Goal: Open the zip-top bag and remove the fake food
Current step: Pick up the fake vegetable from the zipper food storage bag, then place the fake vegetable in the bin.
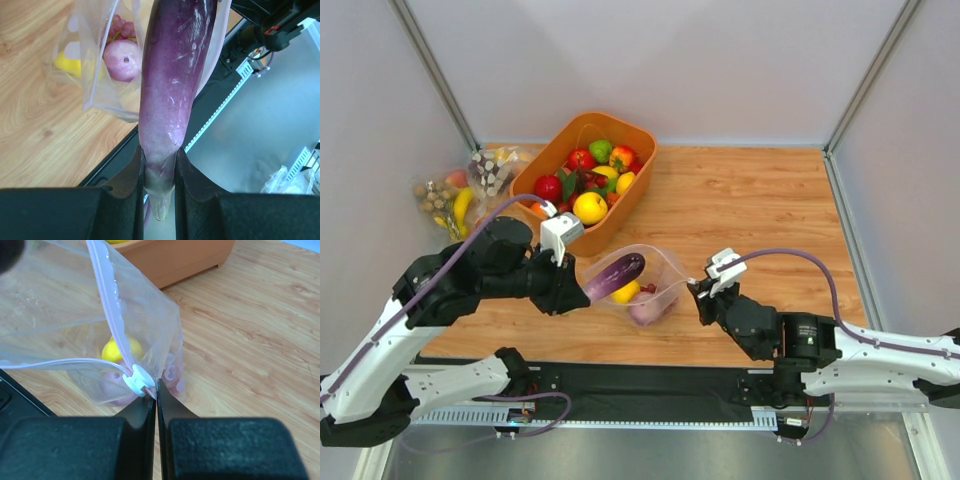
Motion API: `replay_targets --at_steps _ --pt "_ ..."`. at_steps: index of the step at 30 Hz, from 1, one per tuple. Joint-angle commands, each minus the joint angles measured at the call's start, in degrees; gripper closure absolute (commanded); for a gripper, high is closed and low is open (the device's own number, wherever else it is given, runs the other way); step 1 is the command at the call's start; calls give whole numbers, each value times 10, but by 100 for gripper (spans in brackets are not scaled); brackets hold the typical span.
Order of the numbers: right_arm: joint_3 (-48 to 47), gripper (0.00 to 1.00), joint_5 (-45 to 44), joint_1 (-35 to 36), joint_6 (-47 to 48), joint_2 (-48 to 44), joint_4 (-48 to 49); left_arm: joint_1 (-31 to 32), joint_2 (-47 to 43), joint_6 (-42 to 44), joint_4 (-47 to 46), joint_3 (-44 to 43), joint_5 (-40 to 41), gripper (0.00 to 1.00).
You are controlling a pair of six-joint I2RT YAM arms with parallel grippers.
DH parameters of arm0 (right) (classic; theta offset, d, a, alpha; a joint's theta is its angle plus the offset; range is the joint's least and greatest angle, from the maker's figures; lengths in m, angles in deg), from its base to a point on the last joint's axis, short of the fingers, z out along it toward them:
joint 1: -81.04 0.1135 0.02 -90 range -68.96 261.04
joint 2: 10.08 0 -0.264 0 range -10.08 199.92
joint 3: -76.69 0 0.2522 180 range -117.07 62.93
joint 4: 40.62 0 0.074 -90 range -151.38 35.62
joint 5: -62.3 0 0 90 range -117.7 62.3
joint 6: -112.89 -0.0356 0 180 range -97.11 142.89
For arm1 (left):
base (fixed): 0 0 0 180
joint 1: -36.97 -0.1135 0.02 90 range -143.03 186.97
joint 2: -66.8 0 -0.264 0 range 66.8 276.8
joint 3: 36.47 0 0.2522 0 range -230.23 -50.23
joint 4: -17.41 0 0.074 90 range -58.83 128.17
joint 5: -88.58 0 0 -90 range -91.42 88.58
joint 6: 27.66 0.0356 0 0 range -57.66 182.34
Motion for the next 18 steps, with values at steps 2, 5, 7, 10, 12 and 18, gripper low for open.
replay_targets --at_steps 2,5,7,10,12,18 --pt "-3 100 -40 -5 -8 -44 -39 -2 3 7 -12 -48 9 100" --pt "-4 100 -51 -5 -16 -71 -67 -2 19 13 -23 -78 47 100" --pt "-2 100 -55 -5 -24 -85 -84 -9 30 24 -41 -93 66 100" --pt "2 100 -51 -5 -36 -109 -96 -52 66 46 -67 -117 51 100" --pt "5 100 -45 -5 -37 -121 -97 -111 107 57 -86 -137 27 100" --pt "6 100 -16 -5 -41 -109 -94 -248 254 70 -131 -237 30 100"
